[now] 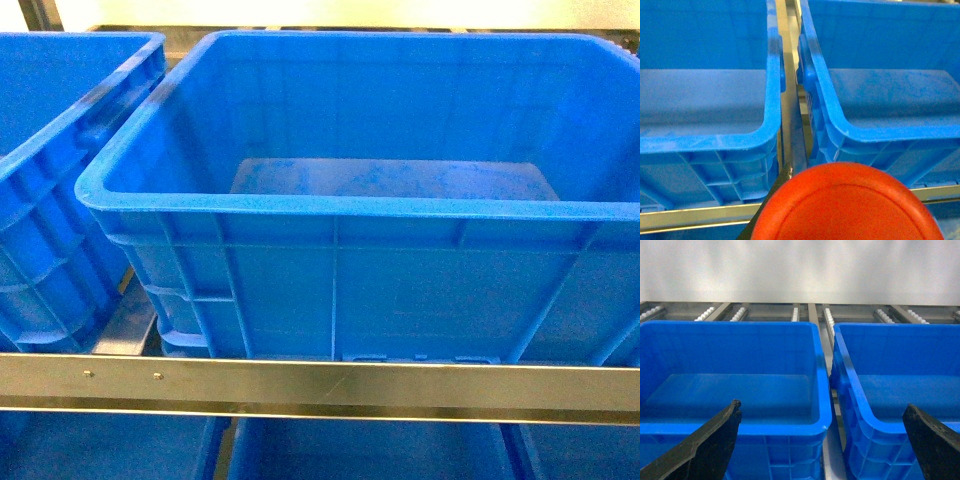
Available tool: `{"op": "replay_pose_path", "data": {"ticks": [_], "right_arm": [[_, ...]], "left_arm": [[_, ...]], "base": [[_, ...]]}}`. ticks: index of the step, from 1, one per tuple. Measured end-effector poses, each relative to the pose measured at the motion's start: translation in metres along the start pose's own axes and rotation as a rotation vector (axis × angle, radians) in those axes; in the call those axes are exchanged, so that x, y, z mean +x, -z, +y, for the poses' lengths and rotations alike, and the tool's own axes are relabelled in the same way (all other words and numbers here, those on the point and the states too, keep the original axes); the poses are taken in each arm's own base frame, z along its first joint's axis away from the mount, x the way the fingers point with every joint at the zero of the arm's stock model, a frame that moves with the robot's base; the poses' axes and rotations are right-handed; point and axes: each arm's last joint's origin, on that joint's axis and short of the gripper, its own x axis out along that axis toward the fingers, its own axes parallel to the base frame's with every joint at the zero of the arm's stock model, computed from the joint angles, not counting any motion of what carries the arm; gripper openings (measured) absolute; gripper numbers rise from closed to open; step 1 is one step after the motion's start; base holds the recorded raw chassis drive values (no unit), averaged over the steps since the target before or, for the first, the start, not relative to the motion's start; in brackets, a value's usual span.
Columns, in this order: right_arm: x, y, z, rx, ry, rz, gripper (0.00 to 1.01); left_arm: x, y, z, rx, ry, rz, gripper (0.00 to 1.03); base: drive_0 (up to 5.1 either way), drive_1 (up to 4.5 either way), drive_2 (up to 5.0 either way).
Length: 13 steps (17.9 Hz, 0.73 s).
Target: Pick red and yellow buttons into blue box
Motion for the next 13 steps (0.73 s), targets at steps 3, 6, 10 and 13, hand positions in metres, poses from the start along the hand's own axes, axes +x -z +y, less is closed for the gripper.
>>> {"op": "replay_pose_path", "data": {"ticks": [3,6,10,13], "right_arm": [[0.000,0.000,0.000,-0.004,0.000,0.000,0.98],[0.000,0.000,0.000,-0.005,0.000,0.000,0.98],[0.000,0.000,0.000,-0.006,0.000,0.000,0.98],[0.000,0.000,0.000,-0.007,0.000,0.000,0.98]], "left_arm": [[0.007,-0.011,-0.001,-0.003,0.007,0.010,0.25],[0.022,-0.060,-0.009,-0.024,0.077,-0.107,0.25],[0.058,-0.091,-0.027,0.000,0.170,-0.126,0.25],[0.099,-0.086,-0.046,0.063,0.243,-0.073,0.25]], "base": [[0.0,0.00,0.0],[0.0,0.00,0.0],[0.0,0.00,0.0],[0.0,0.00,0.0]]}}
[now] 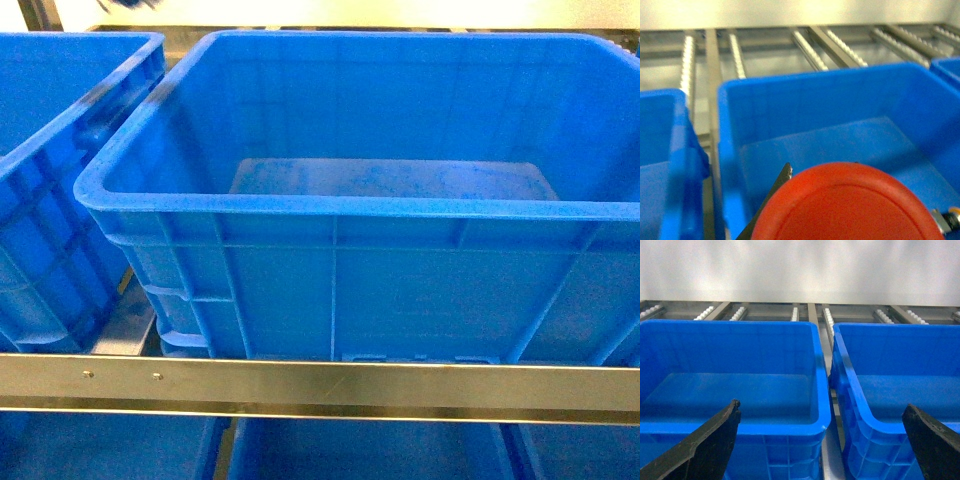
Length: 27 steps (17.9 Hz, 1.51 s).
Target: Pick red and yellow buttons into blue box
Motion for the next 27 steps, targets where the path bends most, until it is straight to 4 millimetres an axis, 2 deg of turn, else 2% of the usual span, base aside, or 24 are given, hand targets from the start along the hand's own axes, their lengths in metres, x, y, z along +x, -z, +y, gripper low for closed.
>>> {"op": "replay_pose_path", "data": {"ticks": [3,5,7,9,11,13,14,16,19,21,22,23,25,27], "right_arm": [[0.000,0.000,0.000,0.000,0.000,0.000,0.98],[0.000,0.000,0.000,0.000,0.000,0.000,0.98],[0.000,0.000,0.000,0.000,0.000,0.000,0.98],[0.000,0.000,0.000,0.000,0.000,0.000,0.98],[0.000,0.000,0.000,0.000,0.000,0.000,0.98],[0.000,0.000,0.000,0.000,0.000,0.000,0.98],[0.000,0.000,0.000,0.000,0.000,0.000,0.98],[0.000,0.000,0.000,0.000,0.000,0.000,0.98],[0.000,0.000,0.000,0.000,0.000,0.000,0.98],[0.000,0.000,0.000,0.000,0.000,0.000,0.98],[0.000,0.000,0.000,0.000,0.000,0.000,0.98],[0.000,0.000,0.000,0.000,0.000,0.000,0.98],[0.000,0.000,0.000,0.000,0.000,0.000,0.98],[0.000,0.000,0.000,0.000,0.000,0.000,0.98]], "left_arm": [[0.042,0.026,-0.011,0.050,0.084,0.179,0.25],[0.059,0.042,-0.015,0.073,0.093,0.298,0.25],[0.070,0.045,-0.017,0.082,0.090,0.347,0.25],[0.074,0.039,-0.019,0.095,0.094,0.346,0.25],[0.077,0.030,-0.023,0.103,0.101,0.322,0.42],[0.077,0.030,-0.028,0.110,0.113,0.324,0.66],[0.077,0.030,-0.029,0.112,0.117,0.325,0.73],[0.078,0.027,-0.028,0.103,0.097,0.271,1.00],[0.055,0.011,-0.019,0.051,-0.006,0.068,0.98],[0.031,0.000,-0.006,0.037,-0.112,-0.031,0.98],[0.012,-0.002,0.004,0.029,-0.189,-0.054,0.98],[0.002,0.000,0.009,0.026,-0.223,-0.060,0.98],[-0.032,0.008,0.018,0.022,-0.298,-0.052,0.98],[-0.067,0.014,0.017,0.026,-0.354,-0.079,0.98]], "base": [[0.0,0.00,0.0],[0.0,0.00,0.0],[0.0,0.00,0.0],[0.0,0.00,0.0],[0.0,0.00,0.0],[0.0,0.00,0.0],[0.0,0.00,0.0],[0.0,0.00,0.0],[0.0,0.00,0.0],[0.0,0.00,0.0],[0.0,0.00,0.0],[0.0,0.00,0.0],[0.0,0.00,0.0],[0.0,0.00,0.0]]}}
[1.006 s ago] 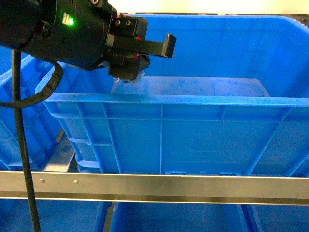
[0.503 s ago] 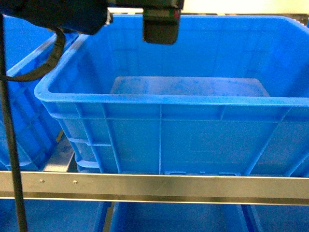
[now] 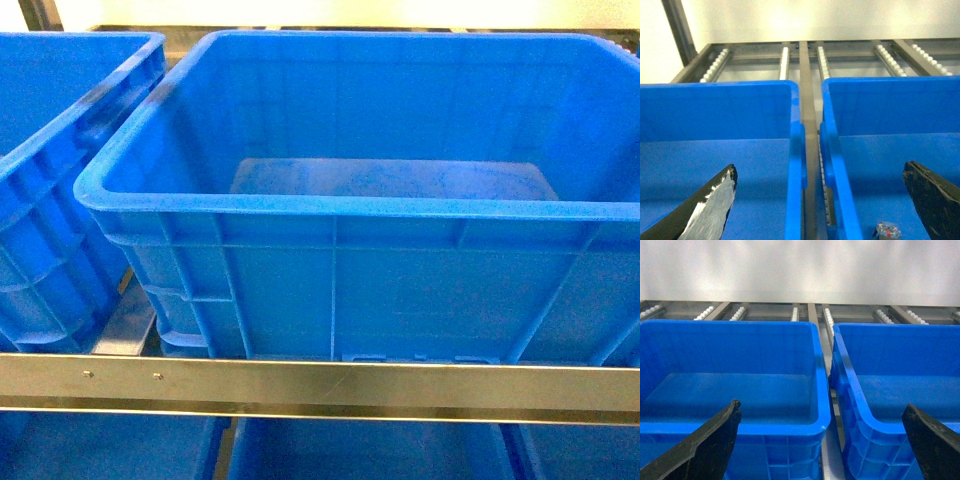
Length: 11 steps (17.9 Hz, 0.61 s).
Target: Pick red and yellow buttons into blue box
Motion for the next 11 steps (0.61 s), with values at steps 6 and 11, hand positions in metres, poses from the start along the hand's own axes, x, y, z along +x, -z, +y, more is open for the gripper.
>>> {"op": "replay_pose_path", "data": {"ticks": [6,11], "right_arm": [[0.000,0.000,0.000,0.000,0.000,0.000,0.98],[0.000,0.001,-0.001,-0.002,0.000,0.023,0.96]], "left_arm": [[-0.079,0.024,0.010,0.023,-0.088,0.057,0.98],[-0.081,0.025,0.009,0.017,-0.087,0.046,0.97]], "base": [[0.0,0.00,0.0],[0.0,0.00,0.0]]}}
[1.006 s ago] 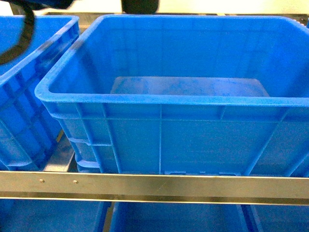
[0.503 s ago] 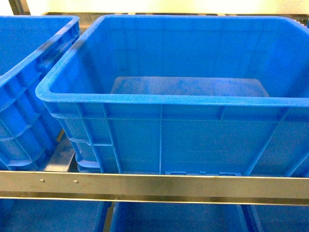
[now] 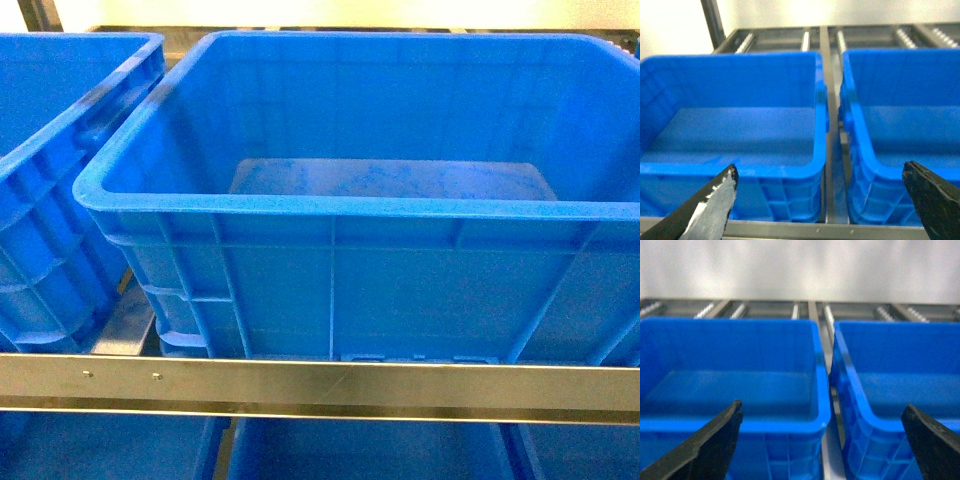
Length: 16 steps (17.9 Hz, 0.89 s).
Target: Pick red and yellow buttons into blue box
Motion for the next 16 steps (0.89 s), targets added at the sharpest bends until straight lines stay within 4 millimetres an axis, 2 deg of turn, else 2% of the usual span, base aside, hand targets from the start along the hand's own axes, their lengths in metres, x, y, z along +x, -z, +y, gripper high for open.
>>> {"op": "replay_pose_path", "data": {"ticks": [1,4,5,6,7,8,9,13,16], "right_arm": [[-0.001,0.004,-0.003,-0.009,-0.005,0.063,0.85],[-0.006,0.024,-0.004,-0.010,0.004,0.066,0.47],[-0.010,0.027,-0.004,-0.010,0.005,0.089,0.39],[-0.016,0.036,-0.005,-0.011,0.005,0.087,0.27],[-0.017,0.036,-0.005,-0.010,0.004,0.061,0.14],[-0.018,0.036,-0.005,-0.010,0.004,0.058,0.06],[-0.017,0.039,-0.005,-0.015,0.005,0.063,0.01],[-0.018,0.047,-0.005,-0.014,0.004,0.071,0.02],[-0.018,0.050,-0.005,-0.014,0.005,0.067,0.02]], "left_arm": [[0.000,0.003,0.006,-0.047,0.056,-0.091,0.85],[0.001,0.033,0.022,-0.036,0.087,-0.096,0.49],[0.001,0.037,0.024,-0.036,0.090,-0.097,0.42],[0.001,0.044,0.028,-0.036,0.092,-0.097,0.29],[-0.001,0.050,0.031,-0.032,0.087,-0.081,0.17],[-0.005,0.054,0.032,-0.029,0.093,-0.071,0.09],[-0.007,0.060,0.034,-0.033,0.100,-0.082,0.01],[-0.008,0.061,0.041,-0.034,0.106,-0.105,0.02],[-0.005,0.069,0.050,-0.032,0.064,-0.092,0.02]], "base": [[0.0,0.00,0.0],[0.0,0.00,0.0],[0.0,0.00,0.0],[0.0,0.00,0.0],[0.0,0.00,0.0],[0.0,0.00,0.0],[0.0,0.00,0.0],[0.0,0.00,0.0],[0.0,0.00,0.0]]}}
